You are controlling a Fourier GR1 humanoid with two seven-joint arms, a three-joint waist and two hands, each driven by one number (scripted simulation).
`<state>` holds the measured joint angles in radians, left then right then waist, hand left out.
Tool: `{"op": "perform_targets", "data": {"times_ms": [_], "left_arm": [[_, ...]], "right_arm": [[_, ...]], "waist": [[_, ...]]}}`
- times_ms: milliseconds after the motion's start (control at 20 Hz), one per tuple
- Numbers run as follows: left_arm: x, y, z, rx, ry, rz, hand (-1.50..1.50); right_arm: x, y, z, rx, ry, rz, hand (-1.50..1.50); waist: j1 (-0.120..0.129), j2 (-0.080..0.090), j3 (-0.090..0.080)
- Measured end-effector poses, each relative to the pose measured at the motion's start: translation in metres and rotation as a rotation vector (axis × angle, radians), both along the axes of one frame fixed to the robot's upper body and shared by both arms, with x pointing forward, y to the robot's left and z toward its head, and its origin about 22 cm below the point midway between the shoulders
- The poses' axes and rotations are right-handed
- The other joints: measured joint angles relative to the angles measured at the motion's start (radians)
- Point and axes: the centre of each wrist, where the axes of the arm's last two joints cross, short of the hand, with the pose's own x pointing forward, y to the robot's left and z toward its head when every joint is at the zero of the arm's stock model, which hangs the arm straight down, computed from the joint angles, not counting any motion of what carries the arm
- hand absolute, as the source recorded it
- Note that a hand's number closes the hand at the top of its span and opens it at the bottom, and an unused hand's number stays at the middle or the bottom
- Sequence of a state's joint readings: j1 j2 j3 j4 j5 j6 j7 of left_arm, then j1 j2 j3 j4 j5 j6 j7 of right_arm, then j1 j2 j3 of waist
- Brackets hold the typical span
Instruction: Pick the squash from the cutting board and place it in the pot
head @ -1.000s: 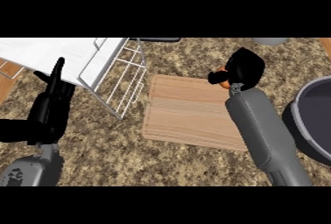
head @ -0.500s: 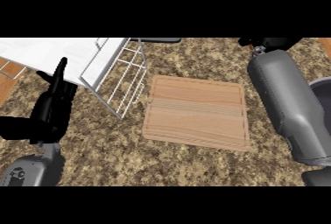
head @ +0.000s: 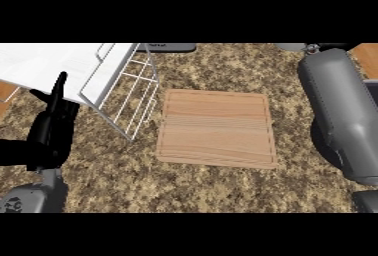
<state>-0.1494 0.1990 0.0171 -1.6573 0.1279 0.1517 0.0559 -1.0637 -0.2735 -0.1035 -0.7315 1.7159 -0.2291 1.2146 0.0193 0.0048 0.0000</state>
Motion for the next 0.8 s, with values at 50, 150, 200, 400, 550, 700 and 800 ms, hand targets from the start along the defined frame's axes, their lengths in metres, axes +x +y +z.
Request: {"op": "perform_targets", "data": {"times_ms": [50, 150, 200, 400, 550, 700, 800], "left_arm": [[-0.001, 0.002, -0.001, -0.001, -0.001, 0.004, 0.0], [-0.003, 0.007, -0.002, -0.002, 0.006, 0.007, 0.0], [-0.003, 0.008, -0.003, -0.004, 0.003, 0.011, 0.0], [-0.006, 0.012, -0.002, -0.007, 0.02, 0.034, 0.0], [-0.009, 0.016, -0.004, -0.003, 0.026, 0.043, 0.0], [-0.007, 0.013, -0.003, -0.009, 0.027, 0.042, 0.0], [-0.006, 0.014, -0.001, -0.008, 0.027, 0.038, 0.0]], "right_arm": [[-0.002, -0.003, -0.003, 0.007, 0.0, -0.008, 1.5], [-0.004, -0.017, -0.007, 0.02, 0.005, -0.036, 1.5], [-0.006, -0.023, -0.01, 0.028, 0.005, -0.045, 1.5], [-0.022, -0.051, -0.026, 0.05, -0.004, -0.078, 1.5], [-0.041, -0.074, -0.036, 0.069, -0.027, -0.101, 1.5], [-0.061, -0.097, -0.043, 0.093, -0.051, -0.117, 1.5], [-0.076, -0.113, -0.055, 0.107, -0.048, -0.135, 1.5]], "waist": [[-0.007, -0.003, 0.0], [-0.016, -0.006, 0.001], [-0.021, -0.008, 0.002], [-0.04, -0.015, 0.001], [-0.047, -0.017, 0.001], [-0.046, -0.017, 0.001], [-0.041, -0.015, 0.001]]}}
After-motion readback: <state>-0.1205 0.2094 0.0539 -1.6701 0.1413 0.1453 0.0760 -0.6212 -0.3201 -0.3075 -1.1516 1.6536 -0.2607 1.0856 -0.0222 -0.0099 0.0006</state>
